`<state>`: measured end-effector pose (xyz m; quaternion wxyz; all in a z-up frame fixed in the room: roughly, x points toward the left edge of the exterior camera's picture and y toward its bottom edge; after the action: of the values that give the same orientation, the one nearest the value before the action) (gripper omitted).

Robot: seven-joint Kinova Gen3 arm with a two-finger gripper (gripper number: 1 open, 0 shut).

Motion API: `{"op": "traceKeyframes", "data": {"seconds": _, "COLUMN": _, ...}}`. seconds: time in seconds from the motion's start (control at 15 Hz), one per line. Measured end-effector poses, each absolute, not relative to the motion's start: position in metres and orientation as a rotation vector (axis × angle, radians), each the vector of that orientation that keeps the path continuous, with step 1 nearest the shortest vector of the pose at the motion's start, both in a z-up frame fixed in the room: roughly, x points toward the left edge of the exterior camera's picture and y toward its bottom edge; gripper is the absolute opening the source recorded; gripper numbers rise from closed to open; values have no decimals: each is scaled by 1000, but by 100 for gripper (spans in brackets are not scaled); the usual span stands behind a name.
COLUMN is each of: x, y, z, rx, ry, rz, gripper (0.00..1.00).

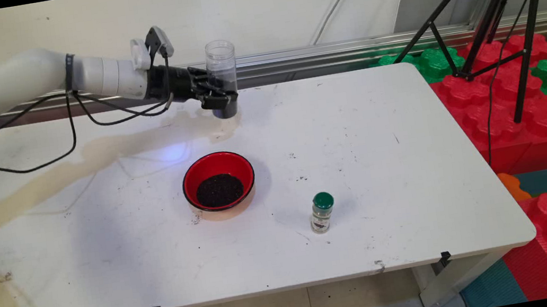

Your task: Place the picked object on the table

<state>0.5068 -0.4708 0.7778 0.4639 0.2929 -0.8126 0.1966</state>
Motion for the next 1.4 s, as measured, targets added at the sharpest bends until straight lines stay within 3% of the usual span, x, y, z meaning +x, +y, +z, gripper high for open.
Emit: {"op": "traceKeyframes", "data": {"seconds": 1.4, "x": 527, "y": -458, "z": 706, "rx": 735, "ry": -1908, "rz": 461, "gripper": 0}}
